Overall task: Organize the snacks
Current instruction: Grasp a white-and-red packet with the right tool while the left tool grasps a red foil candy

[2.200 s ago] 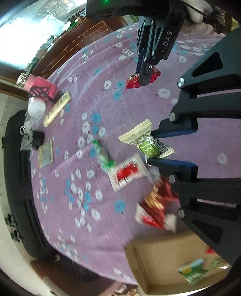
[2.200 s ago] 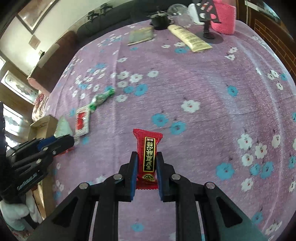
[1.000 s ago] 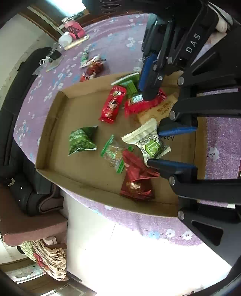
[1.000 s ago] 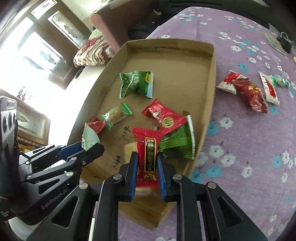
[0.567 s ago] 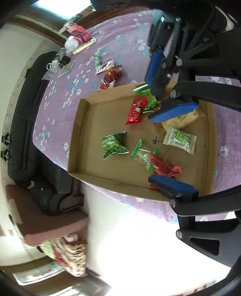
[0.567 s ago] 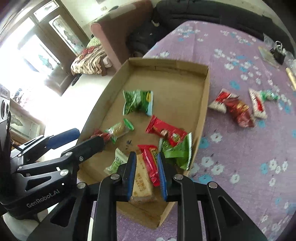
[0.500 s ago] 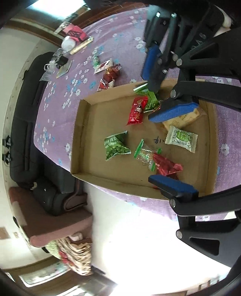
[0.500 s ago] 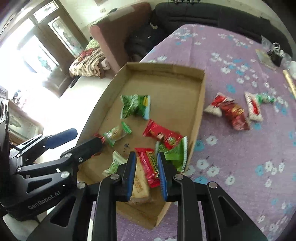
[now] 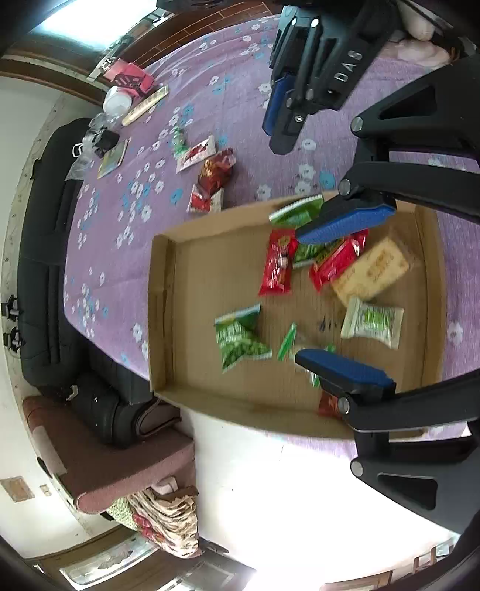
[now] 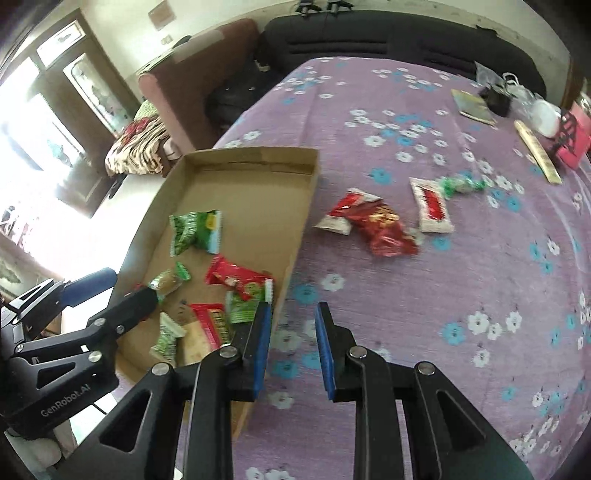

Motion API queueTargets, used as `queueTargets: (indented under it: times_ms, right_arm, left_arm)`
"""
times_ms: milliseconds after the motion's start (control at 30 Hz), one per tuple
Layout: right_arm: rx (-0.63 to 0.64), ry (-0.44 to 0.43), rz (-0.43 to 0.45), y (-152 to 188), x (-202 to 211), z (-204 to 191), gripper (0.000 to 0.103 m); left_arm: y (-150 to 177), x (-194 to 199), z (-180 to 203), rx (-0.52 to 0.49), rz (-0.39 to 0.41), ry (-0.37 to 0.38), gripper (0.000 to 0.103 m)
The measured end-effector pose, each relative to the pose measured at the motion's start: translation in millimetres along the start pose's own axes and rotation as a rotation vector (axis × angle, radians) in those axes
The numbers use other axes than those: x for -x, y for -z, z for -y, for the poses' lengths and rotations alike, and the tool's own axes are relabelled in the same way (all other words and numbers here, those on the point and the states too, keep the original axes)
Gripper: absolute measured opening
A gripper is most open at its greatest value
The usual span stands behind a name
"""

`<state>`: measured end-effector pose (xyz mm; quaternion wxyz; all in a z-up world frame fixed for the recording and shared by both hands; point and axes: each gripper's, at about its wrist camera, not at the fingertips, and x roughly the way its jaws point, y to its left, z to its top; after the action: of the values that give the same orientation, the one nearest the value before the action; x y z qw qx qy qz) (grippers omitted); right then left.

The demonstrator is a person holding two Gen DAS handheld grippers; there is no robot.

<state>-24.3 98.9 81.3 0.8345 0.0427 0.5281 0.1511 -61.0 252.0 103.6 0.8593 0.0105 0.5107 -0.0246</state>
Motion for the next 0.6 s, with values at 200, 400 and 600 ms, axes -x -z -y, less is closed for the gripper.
queueTargets:
  times_ms: [200,400,600]
  right_arm:
    - [-0.101,0.016,0.000,-1,4,56,0.024]
    - [-0.148,0.032,0.022,-18,5,115,0.036]
    - [-0.141,0.027,0.035,-60,-21,141,0.043]
  left_arm:
    - [-5,-6,16,0.038,-0.019,0.058,0.061]
    - [-11,-13,34,0.086,-0.020,0.146,0.061]
    - [-19,-24,54,0.111,-0.025,0.218,0.060]
